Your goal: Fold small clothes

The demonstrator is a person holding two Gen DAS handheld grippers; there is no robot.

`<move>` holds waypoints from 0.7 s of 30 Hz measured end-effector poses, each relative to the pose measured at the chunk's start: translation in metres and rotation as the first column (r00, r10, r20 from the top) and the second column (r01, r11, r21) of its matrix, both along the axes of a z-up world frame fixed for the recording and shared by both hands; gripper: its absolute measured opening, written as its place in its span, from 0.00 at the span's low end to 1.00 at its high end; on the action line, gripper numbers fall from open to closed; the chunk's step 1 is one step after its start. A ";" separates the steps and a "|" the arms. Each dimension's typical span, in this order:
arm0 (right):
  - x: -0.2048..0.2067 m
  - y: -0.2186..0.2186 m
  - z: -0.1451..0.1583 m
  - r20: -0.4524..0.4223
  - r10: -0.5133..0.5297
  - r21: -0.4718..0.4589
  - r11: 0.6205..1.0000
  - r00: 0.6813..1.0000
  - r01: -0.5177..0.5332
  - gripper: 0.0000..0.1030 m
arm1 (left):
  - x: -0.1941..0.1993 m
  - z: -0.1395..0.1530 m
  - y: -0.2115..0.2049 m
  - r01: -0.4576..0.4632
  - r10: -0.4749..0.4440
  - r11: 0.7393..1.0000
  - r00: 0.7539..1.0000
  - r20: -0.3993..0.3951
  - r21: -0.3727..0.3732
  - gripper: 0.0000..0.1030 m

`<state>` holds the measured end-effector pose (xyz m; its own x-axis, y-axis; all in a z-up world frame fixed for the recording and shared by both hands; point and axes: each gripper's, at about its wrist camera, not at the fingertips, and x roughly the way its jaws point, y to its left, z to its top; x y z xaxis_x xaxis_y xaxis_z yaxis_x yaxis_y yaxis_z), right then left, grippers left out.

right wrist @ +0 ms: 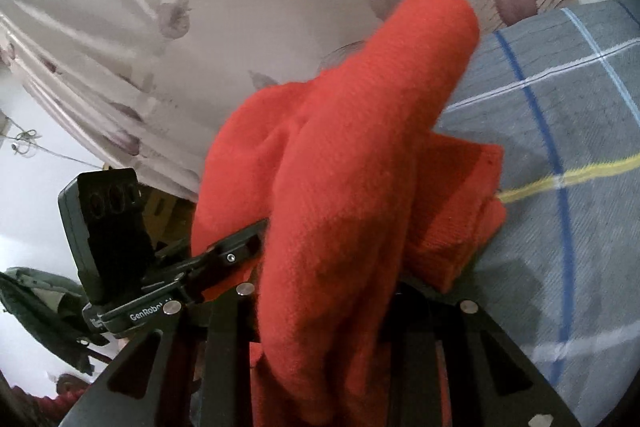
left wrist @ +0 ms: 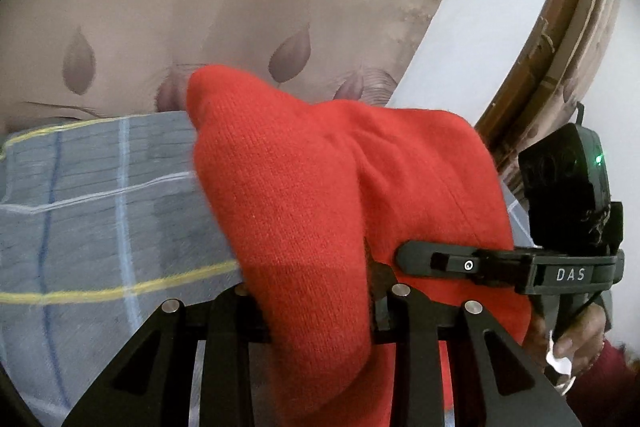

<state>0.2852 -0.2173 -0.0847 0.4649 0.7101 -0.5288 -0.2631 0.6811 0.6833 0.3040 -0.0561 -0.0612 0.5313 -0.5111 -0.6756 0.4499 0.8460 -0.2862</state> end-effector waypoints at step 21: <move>-0.111 0.060 -0.008 -0.043 0.059 0.062 0.997 0.997 -0.056 0.26 | -0.136 0.012 0.061 -0.076 0.074 0.994 0.997 0.031 0.078 0.30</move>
<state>0.1744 -0.1576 -0.0926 0.3992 0.7663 -0.5034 -0.2686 0.6227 0.7349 0.1683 0.0050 -0.0489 0.5856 -0.4148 -0.6964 0.3913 0.8971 -0.2053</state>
